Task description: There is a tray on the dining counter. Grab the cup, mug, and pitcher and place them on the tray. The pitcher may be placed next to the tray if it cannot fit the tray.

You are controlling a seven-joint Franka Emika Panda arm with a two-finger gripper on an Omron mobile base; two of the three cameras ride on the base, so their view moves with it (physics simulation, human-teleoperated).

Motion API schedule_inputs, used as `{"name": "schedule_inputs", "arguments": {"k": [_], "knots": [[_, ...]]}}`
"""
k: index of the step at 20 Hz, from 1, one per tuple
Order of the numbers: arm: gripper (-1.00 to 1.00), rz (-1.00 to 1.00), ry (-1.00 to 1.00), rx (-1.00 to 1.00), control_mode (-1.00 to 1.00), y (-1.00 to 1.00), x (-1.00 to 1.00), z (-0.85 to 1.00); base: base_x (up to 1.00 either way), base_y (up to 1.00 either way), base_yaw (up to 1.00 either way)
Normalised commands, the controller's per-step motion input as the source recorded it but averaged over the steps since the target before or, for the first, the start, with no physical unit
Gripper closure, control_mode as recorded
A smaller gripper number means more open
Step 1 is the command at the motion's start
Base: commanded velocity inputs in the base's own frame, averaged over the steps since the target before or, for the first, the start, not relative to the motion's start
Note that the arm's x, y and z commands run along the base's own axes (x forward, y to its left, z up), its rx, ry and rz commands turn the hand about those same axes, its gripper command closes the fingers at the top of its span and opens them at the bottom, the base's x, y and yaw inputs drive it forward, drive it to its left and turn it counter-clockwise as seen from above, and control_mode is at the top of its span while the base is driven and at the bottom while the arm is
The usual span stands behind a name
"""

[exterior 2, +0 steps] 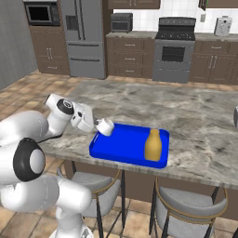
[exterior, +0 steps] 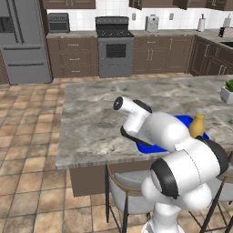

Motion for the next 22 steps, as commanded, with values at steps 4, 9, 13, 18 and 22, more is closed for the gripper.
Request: {"name": "schedule_inputs", "arguments": {"k": [4, 9, 13, 18, 22], "knots": [[1.0, 0.0, -0.02, 0.0, -1.0, -0.15, 0.18, -0.18, 0.0, 0.0, 0.0], [1.0, 0.0, 0.0, 0.0, -1.0, -0.2, 0.19, -0.25, 0.0, 0.0, 0.0], [1.0, 0.0, 0.0, 0.0, -1.0, -0.19, 0.08, -0.28, 0.0, 0.0, 0.0], [1.0, 0.0, 0.0, 0.0, -1.0, -0.17, 0.09, -0.24, 0.0, 0.0, 0.0], [1.0, 0.0, 0.0, 0.0, -1.0, -0.11, 0.14, -0.19, 0.0, 0.0, 0.0]]}}
